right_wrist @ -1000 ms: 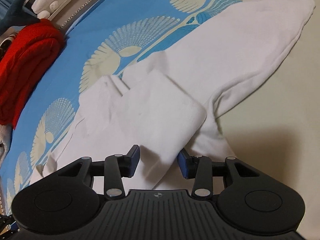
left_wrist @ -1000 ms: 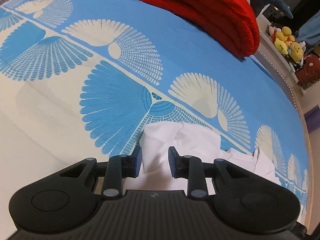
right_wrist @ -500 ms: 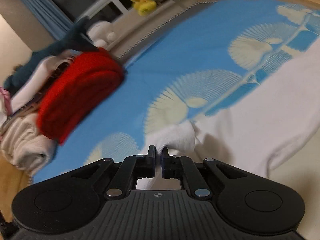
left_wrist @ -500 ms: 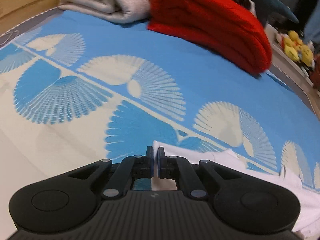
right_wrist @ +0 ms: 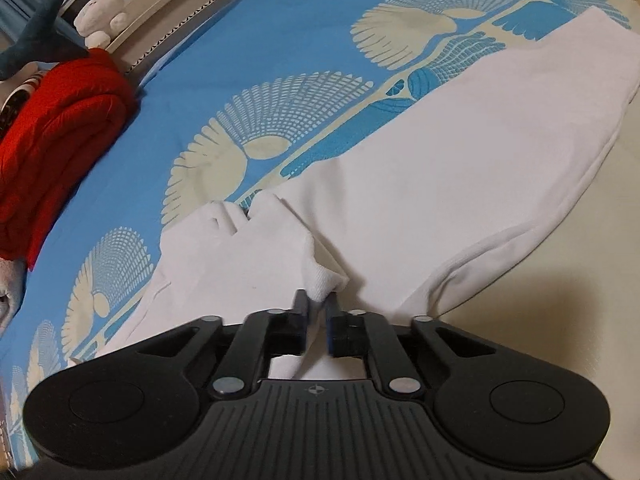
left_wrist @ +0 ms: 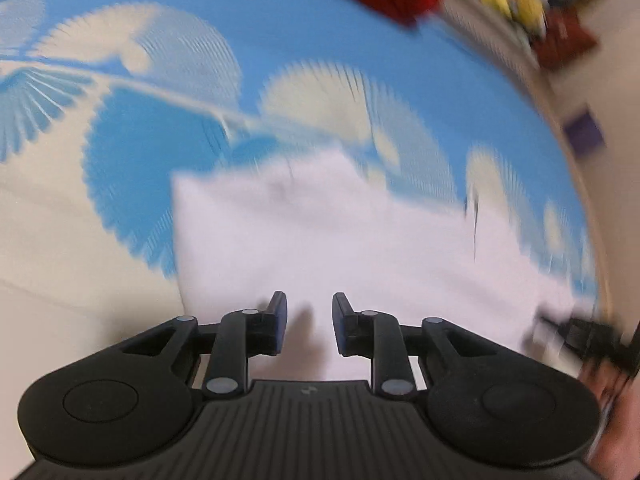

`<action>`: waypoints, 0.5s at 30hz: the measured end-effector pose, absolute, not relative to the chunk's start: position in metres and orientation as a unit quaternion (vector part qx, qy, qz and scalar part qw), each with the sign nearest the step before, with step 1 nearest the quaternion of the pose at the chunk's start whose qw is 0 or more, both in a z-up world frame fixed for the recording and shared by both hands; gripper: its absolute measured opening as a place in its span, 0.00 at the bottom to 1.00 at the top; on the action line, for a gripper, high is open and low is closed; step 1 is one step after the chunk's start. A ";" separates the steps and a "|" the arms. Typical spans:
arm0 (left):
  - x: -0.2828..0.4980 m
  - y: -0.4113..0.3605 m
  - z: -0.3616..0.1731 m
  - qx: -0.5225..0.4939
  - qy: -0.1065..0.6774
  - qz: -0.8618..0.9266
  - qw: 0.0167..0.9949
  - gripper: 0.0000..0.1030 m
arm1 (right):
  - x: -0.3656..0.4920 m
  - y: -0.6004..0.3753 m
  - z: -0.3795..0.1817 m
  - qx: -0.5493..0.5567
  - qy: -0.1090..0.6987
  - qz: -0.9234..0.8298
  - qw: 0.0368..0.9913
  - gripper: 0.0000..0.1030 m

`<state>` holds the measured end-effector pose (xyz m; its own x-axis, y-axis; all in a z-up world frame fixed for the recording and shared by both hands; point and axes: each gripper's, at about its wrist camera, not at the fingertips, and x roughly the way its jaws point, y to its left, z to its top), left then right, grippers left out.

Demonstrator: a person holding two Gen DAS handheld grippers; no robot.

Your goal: Fold small clothes

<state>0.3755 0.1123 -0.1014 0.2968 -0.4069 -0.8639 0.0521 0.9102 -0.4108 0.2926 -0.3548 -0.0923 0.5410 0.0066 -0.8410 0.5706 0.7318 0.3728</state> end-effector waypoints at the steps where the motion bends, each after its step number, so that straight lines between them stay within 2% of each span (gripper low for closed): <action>1: 0.372 0.105 -0.111 -0.114 0.593 -0.145 0.784 0.25 | 0.293 -0.355 -0.091 0.323 0.448 -0.178 0.815 0.04; 2: 0.367 0.100 -0.121 -0.074 0.611 -0.136 0.776 0.25 | 0.293 -0.355 -0.090 0.324 0.451 -0.183 0.811 0.04; 4: 0.356 0.089 -0.134 0.022 0.618 -0.125 0.776 0.19 | 0.289 -0.357 -0.086 0.320 0.452 -0.195 0.809 0.05; 9: 0.346 0.069 -0.112 0.090 0.596 -0.104 0.791 0.20 | 0.280 -0.356 -0.066 0.272 0.422 -0.248 0.828 0.08; 12: 0.345 0.065 -0.112 0.053 0.603 -0.129 0.785 0.23 | 0.272 -0.359 -0.053 0.275 0.380 -0.245 0.849 0.17; 13: 0.343 0.064 -0.115 0.056 0.609 -0.125 0.782 0.27 | 0.273 -0.360 -0.052 0.285 0.374 -0.217 0.855 0.20; 14: 0.343 0.063 -0.121 0.066 0.615 -0.115 0.777 0.29 | 0.275 -0.360 -0.054 0.296 0.375 -0.189 0.858 0.30; 15: 0.342 0.063 -0.127 0.080 0.622 -0.102 0.772 0.29 | 0.280 -0.361 -0.060 0.312 0.388 -0.155 0.853 0.45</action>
<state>0.3419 0.0626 -0.1269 0.2062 -0.0588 -0.9767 0.2575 0.9663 -0.0039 0.2802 -0.3609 -0.0602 0.6513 -0.0225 -0.7585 0.5063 0.7574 0.4123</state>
